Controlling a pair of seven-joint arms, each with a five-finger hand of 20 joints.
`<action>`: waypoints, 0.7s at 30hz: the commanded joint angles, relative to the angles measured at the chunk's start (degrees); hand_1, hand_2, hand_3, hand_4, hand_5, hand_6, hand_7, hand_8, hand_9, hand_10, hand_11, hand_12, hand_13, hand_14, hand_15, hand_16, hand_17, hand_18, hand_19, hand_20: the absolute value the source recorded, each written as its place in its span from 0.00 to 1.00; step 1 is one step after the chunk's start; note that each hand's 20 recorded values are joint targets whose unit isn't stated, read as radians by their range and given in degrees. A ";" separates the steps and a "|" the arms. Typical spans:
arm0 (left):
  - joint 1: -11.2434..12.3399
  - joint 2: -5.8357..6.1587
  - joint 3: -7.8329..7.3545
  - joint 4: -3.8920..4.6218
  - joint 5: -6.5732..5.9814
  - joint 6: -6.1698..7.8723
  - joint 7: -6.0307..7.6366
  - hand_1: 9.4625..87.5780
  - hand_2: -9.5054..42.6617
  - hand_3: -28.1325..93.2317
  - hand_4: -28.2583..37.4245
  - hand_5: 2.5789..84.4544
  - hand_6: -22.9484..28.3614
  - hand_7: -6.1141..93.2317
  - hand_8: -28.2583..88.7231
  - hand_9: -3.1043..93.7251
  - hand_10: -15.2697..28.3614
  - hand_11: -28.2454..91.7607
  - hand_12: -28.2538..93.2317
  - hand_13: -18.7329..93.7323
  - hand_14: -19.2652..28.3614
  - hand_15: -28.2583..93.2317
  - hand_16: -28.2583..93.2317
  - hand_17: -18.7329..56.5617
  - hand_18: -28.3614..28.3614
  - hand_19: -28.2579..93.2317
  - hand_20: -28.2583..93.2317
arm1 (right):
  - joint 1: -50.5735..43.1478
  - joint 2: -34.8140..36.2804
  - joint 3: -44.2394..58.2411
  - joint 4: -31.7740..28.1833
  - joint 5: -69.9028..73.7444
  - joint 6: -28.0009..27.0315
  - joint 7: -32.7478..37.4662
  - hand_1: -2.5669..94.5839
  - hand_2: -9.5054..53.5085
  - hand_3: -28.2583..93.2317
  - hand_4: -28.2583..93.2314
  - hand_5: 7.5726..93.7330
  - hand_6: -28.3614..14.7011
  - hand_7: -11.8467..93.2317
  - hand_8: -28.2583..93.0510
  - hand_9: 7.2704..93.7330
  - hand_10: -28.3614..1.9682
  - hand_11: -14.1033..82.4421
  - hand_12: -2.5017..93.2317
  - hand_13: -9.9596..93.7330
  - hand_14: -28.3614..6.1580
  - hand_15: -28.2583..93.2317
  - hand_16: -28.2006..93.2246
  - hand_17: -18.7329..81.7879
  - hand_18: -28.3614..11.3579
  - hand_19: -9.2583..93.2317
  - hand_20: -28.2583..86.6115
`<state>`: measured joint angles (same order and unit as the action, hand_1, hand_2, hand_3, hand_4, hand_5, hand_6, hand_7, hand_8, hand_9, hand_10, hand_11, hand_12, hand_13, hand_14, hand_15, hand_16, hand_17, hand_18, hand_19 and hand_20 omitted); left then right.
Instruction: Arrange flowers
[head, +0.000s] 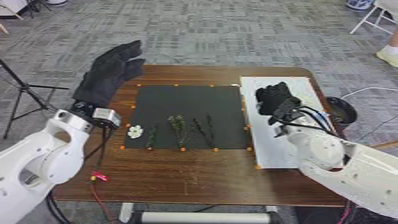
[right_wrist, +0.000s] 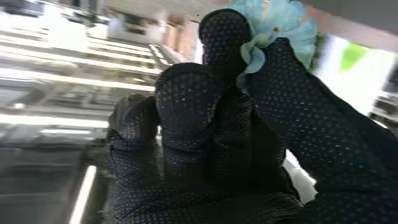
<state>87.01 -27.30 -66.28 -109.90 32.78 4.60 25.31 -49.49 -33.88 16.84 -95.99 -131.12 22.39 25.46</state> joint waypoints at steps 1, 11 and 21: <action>-7.42 -0.08 2.93 0.60 0.38 -2.03 0.20 0.25 0.05 0.78 0.13 0.28 0.48 0.25 0.18 0.21 0.56 0.40 0.39 0.30 0.68 0.42 0.25 0.15 0.80 0.54 0.31 | 12.23 -19.91 -7.40 3.52 0.28 0.01 -3.94 0.49 0.00 0.93 0.09 0.76 0.74 0.51 0.25 0.93 0.74 0.29 0.52 0.80 0.68 0.76 0.55 0.52 0.22 0.94 0.71; -15.42 0.43 8.36 1.54 0.64 -2.06 1.87 0.23 0.00 0.80 0.13 0.23 0.37 0.31 0.14 0.20 0.34 0.33 0.44 0.31 0.33 0.26 0.35 0.28 0.65 0.36 0.35 | 20.80 -35.96 -18.99 14.99 0.75 -0.97 -4.03 0.48 0.00 0.94 0.08 0.82 0.77 0.40 0.29 0.95 0.75 0.24 0.50 0.80 0.65 0.75 0.56 0.52 0.20 0.94 0.71; -22.38 -1.29 14.85 2.67 0.66 -2.28 3.12 0.26 0.00 0.84 0.05 0.30 0.47 0.38 0.09 0.22 0.58 0.60 0.29 0.33 0.60 0.70 0.15 0.41 0.40 0.20 0.62 | 22.16 -44.20 -22.20 22.06 0.64 -1.21 -2.36 0.52 0.00 0.90 0.08 0.82 0.74 0.36 0.27 0.92 0.68 0.25 0.47 0.77 0.55 0.79 0.52 0.50 0.17 0.94 0.72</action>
<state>67.91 -26.97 -53.28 -107.58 33.02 3.13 27.41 -28.60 -72.10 -4.43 -74.92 -129.82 21.35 22.63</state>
